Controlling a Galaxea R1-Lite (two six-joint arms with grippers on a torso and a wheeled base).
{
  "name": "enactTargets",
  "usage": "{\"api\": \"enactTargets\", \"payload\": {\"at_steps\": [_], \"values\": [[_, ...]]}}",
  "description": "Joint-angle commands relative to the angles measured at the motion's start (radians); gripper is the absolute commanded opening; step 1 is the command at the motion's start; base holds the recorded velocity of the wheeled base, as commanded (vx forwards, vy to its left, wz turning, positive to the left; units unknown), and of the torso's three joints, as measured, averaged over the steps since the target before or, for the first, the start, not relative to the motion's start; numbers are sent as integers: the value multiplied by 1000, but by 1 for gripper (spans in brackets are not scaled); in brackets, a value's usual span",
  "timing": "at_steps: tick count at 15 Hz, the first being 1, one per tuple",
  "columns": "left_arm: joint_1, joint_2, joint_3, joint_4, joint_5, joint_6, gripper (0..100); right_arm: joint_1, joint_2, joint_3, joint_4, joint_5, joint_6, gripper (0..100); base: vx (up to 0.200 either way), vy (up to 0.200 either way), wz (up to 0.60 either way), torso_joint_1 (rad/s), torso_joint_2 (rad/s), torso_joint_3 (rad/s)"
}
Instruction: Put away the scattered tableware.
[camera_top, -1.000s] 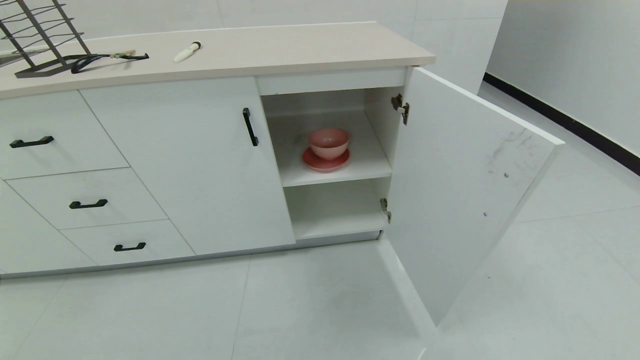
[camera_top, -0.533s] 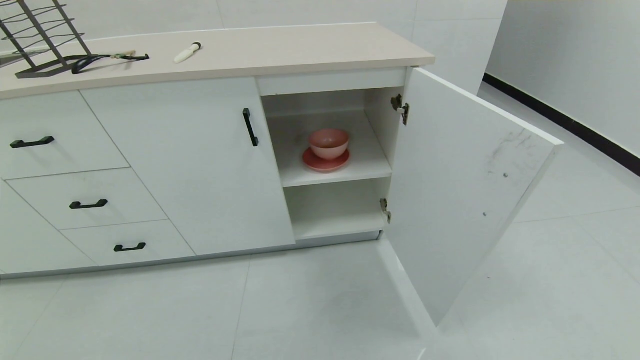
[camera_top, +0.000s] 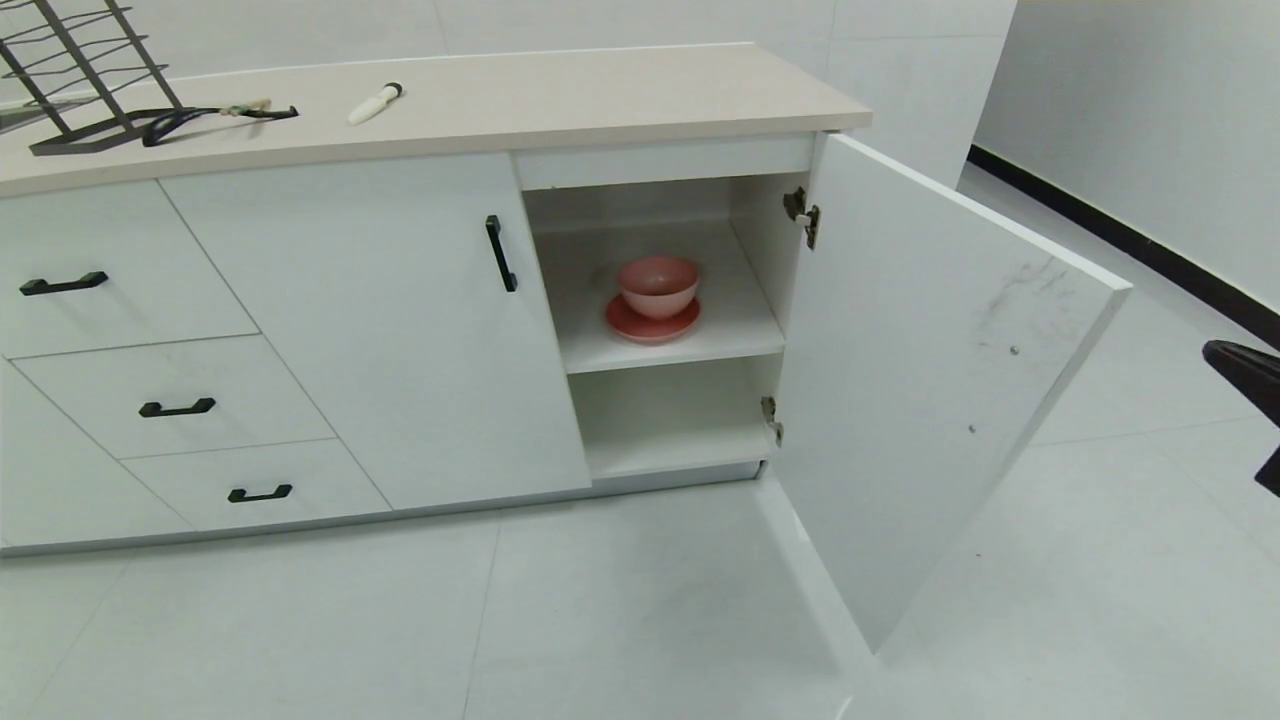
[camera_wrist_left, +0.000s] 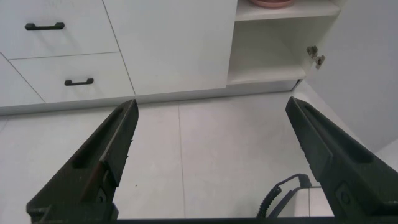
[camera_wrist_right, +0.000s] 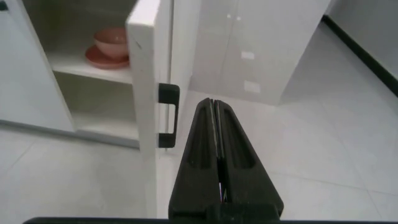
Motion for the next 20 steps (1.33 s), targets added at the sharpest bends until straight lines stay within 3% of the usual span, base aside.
{"api": "enactTargets", "payload": {"at_steps": [1,8,16,20], "values": [[2,0,0,0,1,-1,100,-6,127,-23,-12,6,-2,0,0,-200,0,7,-2,2],[0,0,0,-2,-1,-7,100,6,302,-181,-72,72,-4,0,0,-29,0,0,0,0],[2,0,0,-2,-1,-7,100,127,461,-229,-250,207,-4,0,0,0,0,0,0,0],[0,0,0,-2,-1,-7,100,204,463,-253,-281,213,-5,0,0,0,0,0,0,0]]}}
